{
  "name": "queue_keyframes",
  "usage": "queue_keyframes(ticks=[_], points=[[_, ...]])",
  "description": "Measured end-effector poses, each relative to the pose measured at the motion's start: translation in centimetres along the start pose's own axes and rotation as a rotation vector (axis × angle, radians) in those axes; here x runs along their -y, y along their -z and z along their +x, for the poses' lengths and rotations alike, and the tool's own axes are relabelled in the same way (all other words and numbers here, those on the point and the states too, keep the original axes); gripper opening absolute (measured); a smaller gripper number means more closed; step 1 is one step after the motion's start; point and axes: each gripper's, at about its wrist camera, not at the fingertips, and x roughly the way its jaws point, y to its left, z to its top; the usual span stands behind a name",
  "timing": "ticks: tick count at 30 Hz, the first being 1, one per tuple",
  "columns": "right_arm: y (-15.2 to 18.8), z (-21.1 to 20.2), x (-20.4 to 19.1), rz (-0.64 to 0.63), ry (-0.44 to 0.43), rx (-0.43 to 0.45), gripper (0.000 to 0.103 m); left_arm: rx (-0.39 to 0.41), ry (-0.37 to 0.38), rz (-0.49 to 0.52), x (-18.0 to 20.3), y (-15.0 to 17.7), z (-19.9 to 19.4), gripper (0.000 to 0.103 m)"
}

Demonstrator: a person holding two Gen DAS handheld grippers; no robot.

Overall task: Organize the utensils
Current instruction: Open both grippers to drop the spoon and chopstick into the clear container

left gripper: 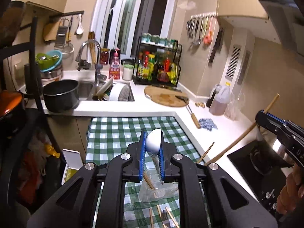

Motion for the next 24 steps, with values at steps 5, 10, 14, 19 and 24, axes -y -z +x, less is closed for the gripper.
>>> queue_keyframes(ticks=[5,10,14,19,24], points=[[2.0,3.7,0.0,0.016,-0.001,-0.044,0.006,-0.065,-0.008,0.034,0.2,1.4,2.7,0.012],[4.4,6.3,-0.6,-0.009,-0.008,-0.101,0.005,-0.108,-0.031,0.065,0.3,2.6,4.3,0.012],[6.0,8.0,-0.6,-0.008,-0.006,-0.144,0.005,-0.143,-0.042,0.081,0.7,3.6,5.7,0.012],[7.5,9.7,-0.4,-0.018,-0.007,-0.194,0.006,-0.181,-0.058,0.098,1.1,4.8,7.1,0.012],[8.7,10.7,-0.1,-0.019,-0.002,-0.234,0.006,-0.207,-0.066,0.097,0.9,5.5,8.0,0.012]])
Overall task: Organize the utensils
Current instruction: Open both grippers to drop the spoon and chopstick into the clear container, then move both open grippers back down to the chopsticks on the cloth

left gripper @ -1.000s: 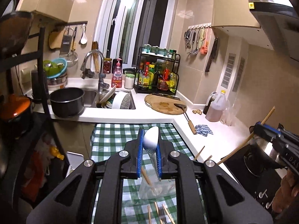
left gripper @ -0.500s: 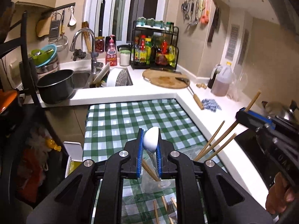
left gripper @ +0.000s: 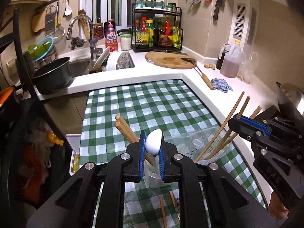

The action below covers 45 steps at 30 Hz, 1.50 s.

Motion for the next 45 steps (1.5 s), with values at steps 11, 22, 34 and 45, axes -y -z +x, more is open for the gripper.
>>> queue_keyframes(ticks=[11,22,34,45], points=[[-0.5,-1.9,0.2,0.009,0.028,0.028,0.030,0.070,0.000,-0.022,-0.6,-0.5,-2.9,0.021],[-0.4,-12.6,0.3,-0.005,0.053,0.227,0.043,0.224,-0.024,-0.040,-1.3,1.6,-9.7,0.033],[9.8,-17.3,0.2,0.029,0.000,0.293,0.053,0.284,-0.122,-0.049,-0.9,9.7,-14.9,0.039],[18.3,-15.0,0.4,0.094,0.028,0.248,0.053,0.279,-0.194,-0.024,1.0,18.9,-15.5,0.039]])
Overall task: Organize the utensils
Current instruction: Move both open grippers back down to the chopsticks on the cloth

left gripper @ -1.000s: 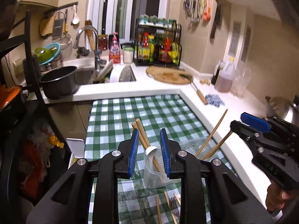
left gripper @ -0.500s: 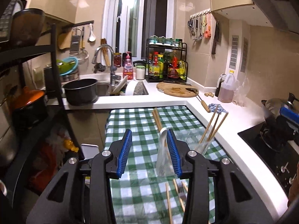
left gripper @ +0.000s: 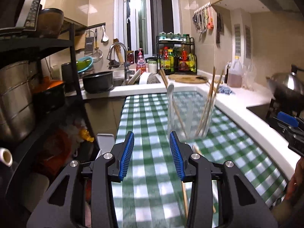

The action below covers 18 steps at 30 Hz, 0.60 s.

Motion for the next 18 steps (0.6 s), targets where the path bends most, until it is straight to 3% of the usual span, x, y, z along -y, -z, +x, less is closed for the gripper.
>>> queue_keyframes(ticks=[3,6,13,18], points=[[1.8,0.5,0.4,0.026,-0.020,-0.023,0.051,-0.065,0.034,-0.039,-0.3,1.9,0.7,0.039],[3.2,1.7,0.7,0.052,-0.026,-0.095,0.042,-0.138,0.056,-0.064,-0.5,3.4,1.8,0.038],[5.3,4.1,0.6,0.049,-0.037,-0.181,0.024,-0.189,0.094,-0.098,-0.3,5.7,3.0,0.037],[6.2,5.0,-0.4,0.030,-0.093,-0.231,0.017,-0.232,0.142,-0.068,1.5,7.1,3.5,0.025]])
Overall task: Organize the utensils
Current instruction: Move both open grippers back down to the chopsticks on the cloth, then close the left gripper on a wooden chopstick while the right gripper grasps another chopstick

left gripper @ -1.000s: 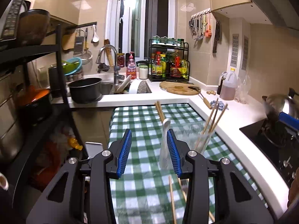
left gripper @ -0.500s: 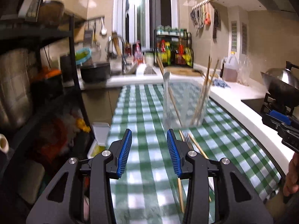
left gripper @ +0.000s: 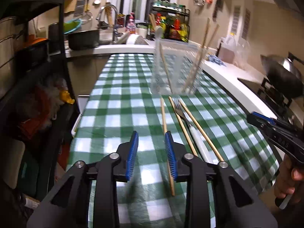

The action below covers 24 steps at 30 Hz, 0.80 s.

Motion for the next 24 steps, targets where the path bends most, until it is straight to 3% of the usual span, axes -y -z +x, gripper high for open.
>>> queue_keyframes(ticks=[11,19,24], points=[[2.7,2.8,-3.2,-0.086,-0.080,-0.181,0.017,-0.097,0.001,0.029,1.5,3.6,2.3,0.023],[3.8,4.0,-3.3,-0.105,-0.035,-0.262,0.017,-0.115,-0.007,0.019,1.5,4.2,2.9,0.023],[4.0,4.3,-3.3,-0.114,-0.026,-0.267,0.018,-0.121,-0.015,0.037,1.8,4.4,3.4,0.023]])
